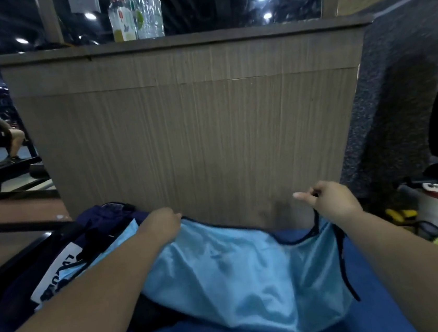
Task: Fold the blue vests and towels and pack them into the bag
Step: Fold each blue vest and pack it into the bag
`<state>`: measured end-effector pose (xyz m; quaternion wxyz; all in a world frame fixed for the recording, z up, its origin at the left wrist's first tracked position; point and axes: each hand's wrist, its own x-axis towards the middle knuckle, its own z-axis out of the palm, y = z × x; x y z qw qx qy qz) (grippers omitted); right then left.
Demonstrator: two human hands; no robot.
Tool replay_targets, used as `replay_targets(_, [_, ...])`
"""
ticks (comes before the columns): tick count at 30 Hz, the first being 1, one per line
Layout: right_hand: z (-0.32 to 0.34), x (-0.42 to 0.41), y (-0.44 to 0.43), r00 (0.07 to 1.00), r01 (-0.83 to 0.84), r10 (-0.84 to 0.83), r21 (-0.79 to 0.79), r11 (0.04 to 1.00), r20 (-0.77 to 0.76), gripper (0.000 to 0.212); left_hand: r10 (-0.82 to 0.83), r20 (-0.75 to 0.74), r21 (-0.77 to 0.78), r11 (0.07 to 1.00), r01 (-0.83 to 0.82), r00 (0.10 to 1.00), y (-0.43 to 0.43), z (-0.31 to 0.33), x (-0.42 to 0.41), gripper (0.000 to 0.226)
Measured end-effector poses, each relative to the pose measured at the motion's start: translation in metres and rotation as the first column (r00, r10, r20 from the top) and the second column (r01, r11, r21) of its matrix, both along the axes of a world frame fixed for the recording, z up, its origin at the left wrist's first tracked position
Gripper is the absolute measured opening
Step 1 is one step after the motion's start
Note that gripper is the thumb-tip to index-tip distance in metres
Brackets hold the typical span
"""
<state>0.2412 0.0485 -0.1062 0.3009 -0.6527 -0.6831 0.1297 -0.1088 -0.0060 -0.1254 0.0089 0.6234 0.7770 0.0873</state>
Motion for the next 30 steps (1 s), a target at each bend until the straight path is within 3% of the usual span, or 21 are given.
replay_targets(3, [-0.034,0.035,0.011,0.981,0.195,-0.195,-0.046,0.980,0.003,0.055,0.074,-0.097,-0.168,0.982,-0.089,0.993,0.015,-0.040,-0.031,0.042])
replay_targets(5, [-0.057,0.059,0.014,0.958,0.283,-0.287,-0.104,0.954,-0.023,0.057,0.146,-0.108,-0.179,0.970,-0.164,0.983,0.032,-0.063,-0.053,0.044])
replay_targets(9, [-0.094,0.096,0.017,0.929,0.313,-0.353,-0.271,0.910,-0.114,0.071,0.096,-0.257,-0.210,0.966,-0.152,0.962,0.028,-0.071,-0.042,0.039])
replay_targets(11, [-0.112,0.109,0.021,0.908,0.267,-0.358,-0.359,0.894,-0.217,0.087,0.060,-0.340,-0.111,0.988,-0.103,0.938,0.023,-0.067,-0.021,0.033])
replay_targets(14, [-0.126,0.113,0.016,0.881,0.224,-0.391,-0.493,0.841,-0.266,0.086,0.022,-0.442,0.137,0.990,0.043,0.897,0.023,-0.070,0.016,0.028])
replay_targets(17, [-0.138,0.114,0.013,0.848,0.241,-0.441,-0.526,0.816,-0.295,0.089,-0.261,-0.356,0.224,0.908,0.354,0.897,0.028,-0.086,0.065,0.034])
replay_targets(20, [-0.142,0.110,0.009,0.825,0.284,-0.475,-0.502,0.817,-0.306,0.090,-0.415,-0.046,0.105,0.903,0.418,0.909,0.024,-0.107,0.125,0.028])
replay_targets(22, [-0.144,0.110,0.005,0.810,0.309,-0.501,-0.503,0.807,-0.306,0.072,-0.446,0.081,0.058,0.895,0.443,0.891,0.022,-0.127,0.154,0.026])
replay_targets(27, [-0.159,0.121,0.002,0.760,0.302,-0.527,-0.510,0.805,-0.382,0.059,-0.504,0.055,0.044,0.864,0.502,0.862,0.020,-0.159,0.188,0.076])
replay_targets(30, [-0.159,0.124,0.005,0.729,0.237,-0.465,-0.452,0.860,-0.502,0.028,-0.494,0.042,-0.028,0.868,0.495,0.869,0.026,-0.165,0.193,0.069])
